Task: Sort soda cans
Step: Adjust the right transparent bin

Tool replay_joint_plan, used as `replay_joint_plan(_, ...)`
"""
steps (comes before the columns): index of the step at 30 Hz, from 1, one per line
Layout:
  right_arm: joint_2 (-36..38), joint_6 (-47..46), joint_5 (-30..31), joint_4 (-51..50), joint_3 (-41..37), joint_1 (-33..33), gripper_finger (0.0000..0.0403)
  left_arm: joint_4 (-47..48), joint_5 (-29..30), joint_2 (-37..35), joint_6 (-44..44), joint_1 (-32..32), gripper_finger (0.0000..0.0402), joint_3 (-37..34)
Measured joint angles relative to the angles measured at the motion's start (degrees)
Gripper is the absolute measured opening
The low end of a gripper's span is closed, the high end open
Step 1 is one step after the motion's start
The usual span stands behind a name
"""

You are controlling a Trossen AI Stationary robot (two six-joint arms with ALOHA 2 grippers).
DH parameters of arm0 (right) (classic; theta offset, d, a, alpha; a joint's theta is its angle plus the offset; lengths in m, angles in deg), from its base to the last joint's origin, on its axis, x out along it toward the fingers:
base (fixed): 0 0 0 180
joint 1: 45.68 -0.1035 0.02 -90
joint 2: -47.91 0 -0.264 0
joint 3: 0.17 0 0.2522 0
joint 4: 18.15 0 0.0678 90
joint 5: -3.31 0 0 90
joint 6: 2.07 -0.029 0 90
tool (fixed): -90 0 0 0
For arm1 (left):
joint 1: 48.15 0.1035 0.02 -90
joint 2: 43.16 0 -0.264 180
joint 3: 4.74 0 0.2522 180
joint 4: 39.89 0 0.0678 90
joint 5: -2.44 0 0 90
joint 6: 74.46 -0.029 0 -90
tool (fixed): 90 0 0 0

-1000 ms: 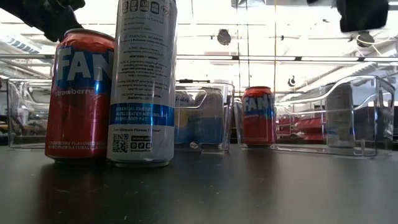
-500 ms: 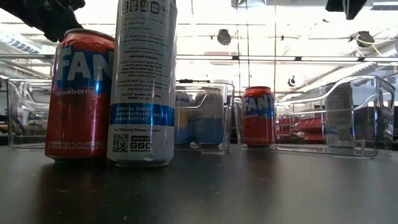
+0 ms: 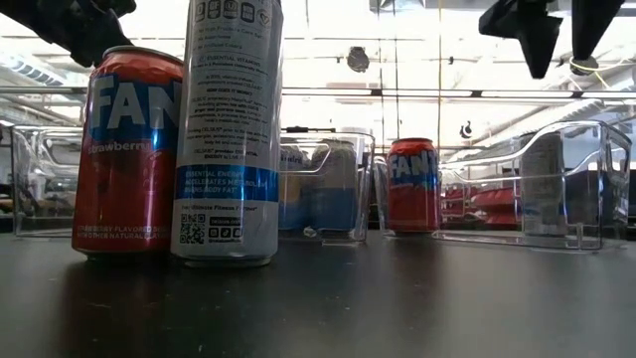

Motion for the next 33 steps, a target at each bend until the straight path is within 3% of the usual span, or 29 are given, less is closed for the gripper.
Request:
replay_joint_plan(4,-3.0,2.2,-0.3,1.0,0.0,-0.9,0.0230,0.0,0.0,0.0,0.0,0.0,0.0155,0.0)
replay_joint_plan(10,-3.7,3.1,-3.7,3.9,-0.5,-1.3,0.0210,0.0,0.0,0.0,1.3,0.0,0.0155,0.0)
replay_joint_plan(27,-3.4,-0.5,-4.8,13.5,-13.9,-3.2,0.0199,0.0,-1.7,0.0,1.5,0.0,0.0155,0.0)
replay_joint_plan(33,-3.4,-1.1,-4.8,14.6,-17.2,-3.2,0.0146,0.0,-1.7,0.0,1.5,0.0,0.0155,0.0)
